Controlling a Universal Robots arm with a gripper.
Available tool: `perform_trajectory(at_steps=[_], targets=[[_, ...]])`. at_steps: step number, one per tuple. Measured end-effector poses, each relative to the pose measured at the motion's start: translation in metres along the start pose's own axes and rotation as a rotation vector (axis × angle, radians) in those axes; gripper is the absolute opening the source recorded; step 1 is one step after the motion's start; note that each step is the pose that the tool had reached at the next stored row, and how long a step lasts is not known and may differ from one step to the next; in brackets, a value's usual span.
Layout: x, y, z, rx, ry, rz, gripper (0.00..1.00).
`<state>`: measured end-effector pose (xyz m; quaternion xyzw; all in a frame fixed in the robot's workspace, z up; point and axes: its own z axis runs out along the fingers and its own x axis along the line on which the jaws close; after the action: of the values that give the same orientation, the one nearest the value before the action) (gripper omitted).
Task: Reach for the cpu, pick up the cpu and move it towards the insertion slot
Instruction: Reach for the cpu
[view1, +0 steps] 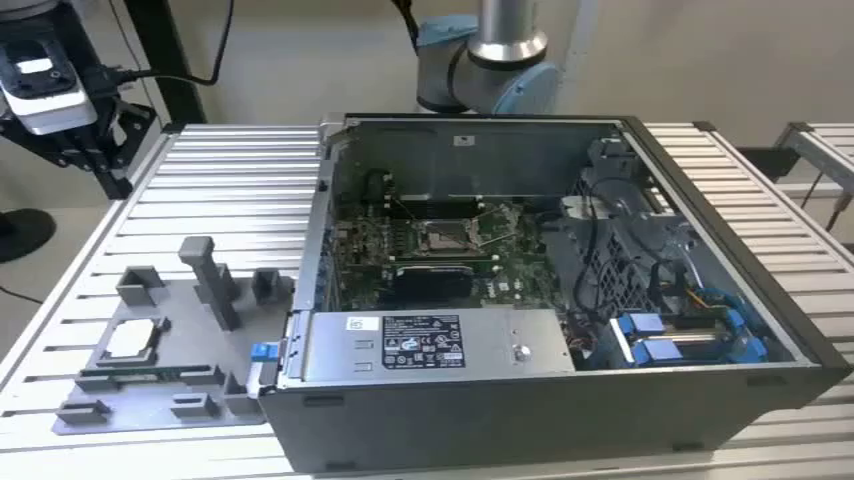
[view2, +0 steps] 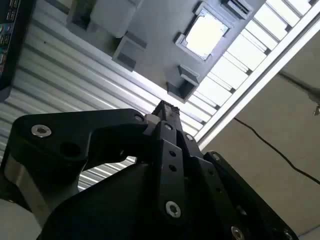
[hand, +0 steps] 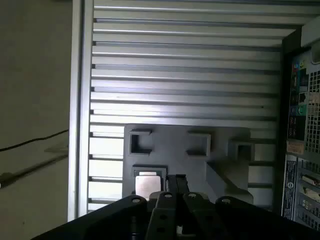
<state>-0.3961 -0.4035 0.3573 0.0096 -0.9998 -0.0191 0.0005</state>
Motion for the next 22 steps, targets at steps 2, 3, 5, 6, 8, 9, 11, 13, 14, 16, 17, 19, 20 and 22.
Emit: perform_trajectory(at_steps=[2,3,5,6,8,9,11,13,14,16,17,19,20,22], targets=[[0.0000,0.0000,0.0000,-0.0001,0.0000,0.000,0.00],[0.0000,0.0000,0.0000,0.0000,0.0000,0.000,0.00],[0.0001,0.0000,0.0000,0.0000,0.0001,0.000,0.00],[0.0001,0.0000,-0.0001,0.0000,0.0001,0.000,0.00],[0.0002,0.0000,0.0000,0.0000,0.0000,0.000,0.00],[0.0004,0.0000,0.0000,0.0000,0.0000,0.000,0.00],[0.0013,0.0000,0.0001,0.0000,-0.0001,0.000,0.00],[0.0026,0.0001,0.0000,0.0000,-0.0001,0.000,0.00],[0.0035,-0.0001,0.0001,-0.0001,-0.0001,0.000,0.00],[0.0060,-0.0008,0.0000,0.0000,0.0000,0.000,0.00],[0.0073,-0.0017,-0.0001,0.0000,0.0000,0.000,0.00],[0.0093,-0.0043,-0.0002,-0.0001,0.0000,0.000,0.00],[0.0103,-0.0058,-0.0002,-0.0001,-0.0001,0.000,0.00],[0.0123,-0.0091,-0.0003,0.0000,0.0000,0.000,0.00]])
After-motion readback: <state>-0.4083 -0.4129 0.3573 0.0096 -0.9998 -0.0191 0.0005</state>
